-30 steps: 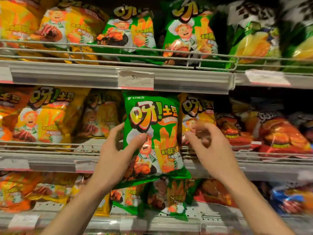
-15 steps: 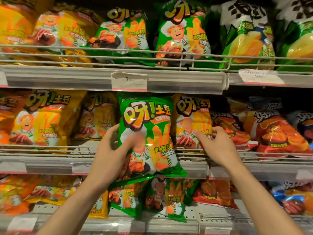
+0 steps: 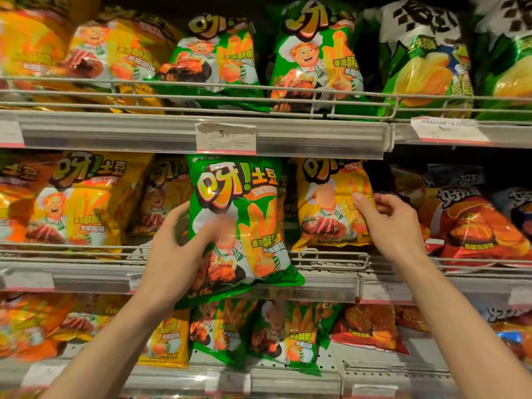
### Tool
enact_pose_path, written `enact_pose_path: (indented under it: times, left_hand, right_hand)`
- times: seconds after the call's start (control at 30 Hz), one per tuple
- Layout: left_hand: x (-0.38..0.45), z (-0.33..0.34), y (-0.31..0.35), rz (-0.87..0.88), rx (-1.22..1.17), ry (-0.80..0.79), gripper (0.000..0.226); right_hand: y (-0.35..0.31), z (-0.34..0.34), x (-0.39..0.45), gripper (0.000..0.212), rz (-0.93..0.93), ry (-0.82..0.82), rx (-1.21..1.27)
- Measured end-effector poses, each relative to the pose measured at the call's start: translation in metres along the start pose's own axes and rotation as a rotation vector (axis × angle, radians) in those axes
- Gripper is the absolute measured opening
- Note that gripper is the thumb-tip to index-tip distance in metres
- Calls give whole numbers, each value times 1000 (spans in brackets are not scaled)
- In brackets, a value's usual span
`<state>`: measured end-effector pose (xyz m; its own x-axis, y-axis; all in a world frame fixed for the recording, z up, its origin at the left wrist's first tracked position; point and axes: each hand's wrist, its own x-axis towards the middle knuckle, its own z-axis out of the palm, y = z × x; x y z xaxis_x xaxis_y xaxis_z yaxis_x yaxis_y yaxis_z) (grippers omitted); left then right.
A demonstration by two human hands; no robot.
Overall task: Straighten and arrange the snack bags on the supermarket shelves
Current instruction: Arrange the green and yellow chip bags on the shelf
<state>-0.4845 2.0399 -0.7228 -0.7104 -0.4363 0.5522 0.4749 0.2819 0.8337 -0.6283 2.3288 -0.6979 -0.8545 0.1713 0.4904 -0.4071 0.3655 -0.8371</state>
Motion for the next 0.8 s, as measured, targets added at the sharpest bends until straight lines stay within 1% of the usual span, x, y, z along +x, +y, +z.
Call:
enact_pose_path:
  times: [0.07,0.13,0.2,0.3,0.43,0.47,0.53,0.63,0.67,0.77,0.8]
  left_hand:
    - [0,-3,0,1,4,2,67]
    - [1,-5,1,6,11,6,65]
    - [1,-7,1,17,11,13,69]
    - [1,-10,1,29,8,26,78]
    - [1,-20,-2,32,24,15,70]
    - [1,-26,-3,31,35,10,69]
    - [2,-39,-5,21,48,8,69]
    - [3,-61,-7,-13,40,11,77]
    - [3,-67,-6,-22,38,15,74]
    - [3,-85,-6,-15,69,45,53]
    - [3,-91,-6,-5,86,69,54]
  right_hand:
    - [0,-4,2,60,-14,16,-15]
    - [-1,-9,5,59,9,30,10]
    - [-4,-13,6,60,34,42,40]
    - [-7,-9,-5,54,16,9,62]
    - [-2,-1,-29,41,-22,18,80]
    - [-3,0,-34,41,-32,25,86]
    - [-5,4,-43,49,-47,20,91]
    - [-11,13,-56,58,-69,-23,108]
    - [-14,17,-60,58,-74,-44,112]
    - [-26,33,-72,57,-71,-88,110]
    - [-30,39,-75,55,-70,-98,112]
